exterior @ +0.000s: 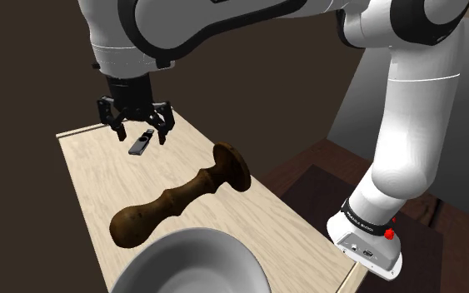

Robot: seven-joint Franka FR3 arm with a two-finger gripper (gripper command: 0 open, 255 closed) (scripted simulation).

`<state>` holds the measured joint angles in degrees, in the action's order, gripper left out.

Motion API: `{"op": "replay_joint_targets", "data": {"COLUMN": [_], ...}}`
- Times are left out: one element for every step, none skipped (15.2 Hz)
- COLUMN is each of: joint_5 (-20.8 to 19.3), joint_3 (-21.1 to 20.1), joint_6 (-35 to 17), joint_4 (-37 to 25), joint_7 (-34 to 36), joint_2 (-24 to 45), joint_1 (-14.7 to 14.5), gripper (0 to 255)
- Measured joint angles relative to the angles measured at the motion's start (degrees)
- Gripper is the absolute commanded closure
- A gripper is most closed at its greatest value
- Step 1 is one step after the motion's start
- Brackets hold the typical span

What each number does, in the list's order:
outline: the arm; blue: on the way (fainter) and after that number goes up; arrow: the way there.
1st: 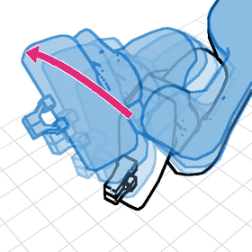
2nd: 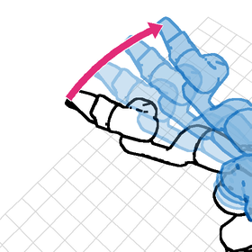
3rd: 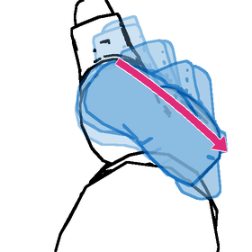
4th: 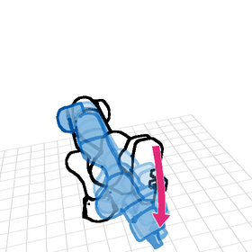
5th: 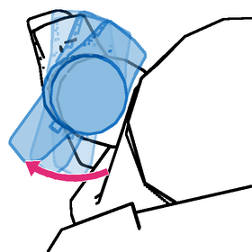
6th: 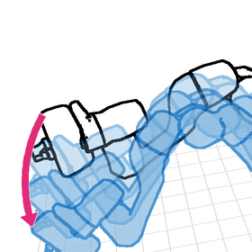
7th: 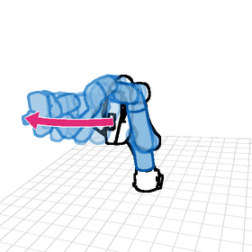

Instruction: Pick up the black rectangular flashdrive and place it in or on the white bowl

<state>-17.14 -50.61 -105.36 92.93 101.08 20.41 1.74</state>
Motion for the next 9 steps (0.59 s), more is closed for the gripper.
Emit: {"op": "replay_joint_targets", "data": {"joint_5": [0.00, 0.01, 0.02, 0.00, 0.03, 0.04, 0.02, 0.11, 0.17], "joint_3": [0.00, -0.05, -0.10, -0.10, -0.12, -0.13, -0.13, -0.18, -0.21], "joint_6": [0.00, -0.01, 0.20, 0.16, 0.12, 0.21, 0.25, 0.24, 0.23], "joint_4": [0.00, -0.15, -0.20, -0.22, -0.21, -0.27, -0.36, -0.26, -0.19], "joint_7": [0.00, 0.00, 0.00, 0.01, -0.01, -0.05, -0.05, -0.11, -0.12], "joint_2": [0.00, -0.12, -0.28, -0.30, -0.37, -0.38, -0.35, -0.50, -0.60], "joint_1": [0.00, 0.01, 0.01, 0.00, 0.04, 0.03, 0.00, 0.10, 0.15], "gripper": [255, 255, 255, 255, 255, 255, 255, 255, 255]}}
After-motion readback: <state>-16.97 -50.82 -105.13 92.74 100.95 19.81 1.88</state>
